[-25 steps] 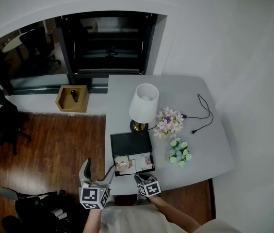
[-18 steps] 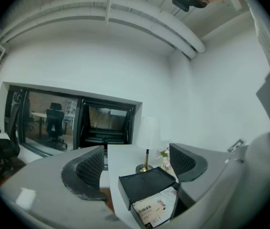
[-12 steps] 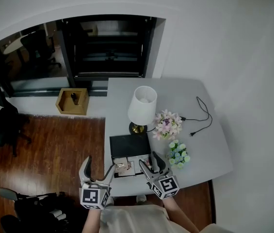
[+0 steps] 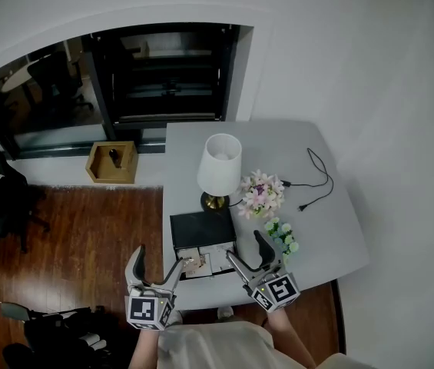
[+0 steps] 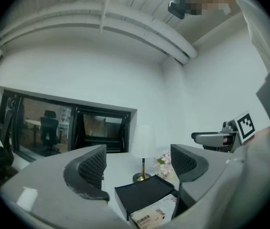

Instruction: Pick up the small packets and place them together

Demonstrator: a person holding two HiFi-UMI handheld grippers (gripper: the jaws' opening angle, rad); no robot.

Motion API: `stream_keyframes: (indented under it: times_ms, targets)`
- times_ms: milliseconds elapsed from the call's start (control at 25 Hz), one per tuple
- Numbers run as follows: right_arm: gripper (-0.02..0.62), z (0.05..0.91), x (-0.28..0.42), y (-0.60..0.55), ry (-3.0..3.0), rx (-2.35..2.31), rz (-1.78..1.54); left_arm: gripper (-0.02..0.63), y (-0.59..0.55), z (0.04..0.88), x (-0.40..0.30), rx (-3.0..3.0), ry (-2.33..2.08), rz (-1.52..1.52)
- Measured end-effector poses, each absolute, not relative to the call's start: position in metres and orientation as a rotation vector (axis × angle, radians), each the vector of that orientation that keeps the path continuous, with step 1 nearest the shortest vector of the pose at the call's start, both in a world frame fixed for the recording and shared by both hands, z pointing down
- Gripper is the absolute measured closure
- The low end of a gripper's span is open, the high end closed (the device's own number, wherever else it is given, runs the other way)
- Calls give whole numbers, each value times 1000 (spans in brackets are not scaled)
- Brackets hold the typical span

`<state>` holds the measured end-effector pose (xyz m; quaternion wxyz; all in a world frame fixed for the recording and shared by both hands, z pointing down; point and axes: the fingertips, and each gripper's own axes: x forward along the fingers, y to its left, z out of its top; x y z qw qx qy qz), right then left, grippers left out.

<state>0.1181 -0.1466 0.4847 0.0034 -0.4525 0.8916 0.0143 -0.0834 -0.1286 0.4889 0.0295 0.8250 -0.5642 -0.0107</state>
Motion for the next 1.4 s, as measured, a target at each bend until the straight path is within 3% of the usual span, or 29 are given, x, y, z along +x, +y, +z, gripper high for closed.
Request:
stream_keyframes:
  times_ms: [240,560,760,800,840,880,1200,1240,1280,1360,1400]
  targets:
    - [233,518,109,-151,2890,-1351,-223,172,-129,481,-85,2564,-1787,-41]
    - [236,635,68,-146,3049,-1085,-1081,173,-129,493,-98,2510,-1809,-8]
    - [238,706,41,-143,3313,-983,-1279,173,-126,498,-112,2476,-1846,26]
    - [256,716,37,-143,3333,-973,-1327,173,-125,501,-115,2464,-1853,27]
    - [333,727,33,-143,3342,-962,-1390,173,-124,502,-118,2454,-1860,29]
    - [347,737,30,-143,3347,-951,-1460,173,-124,503,-120,2446,-1867,33]
    - [348,792,24,-145,3373,-1067,-1753,173,-120,508,-138,2390,-1914,17]
    - [374,793,23,-147,3363,-1096,-1755,173,-120,509,-140,2387,-1917,18]
    - [455,793,22,-149,3358,-1115,-1752,173,-120,508,-142,2384,-1919,20]
    - [459,793,19,-150,3374,-1135,-1723,173,-120,509,-144,2379,-1922,20]
    - [521,793,19,-151,3393,-1152,-1691,173,-120,510,-145,2375,-1923,17]
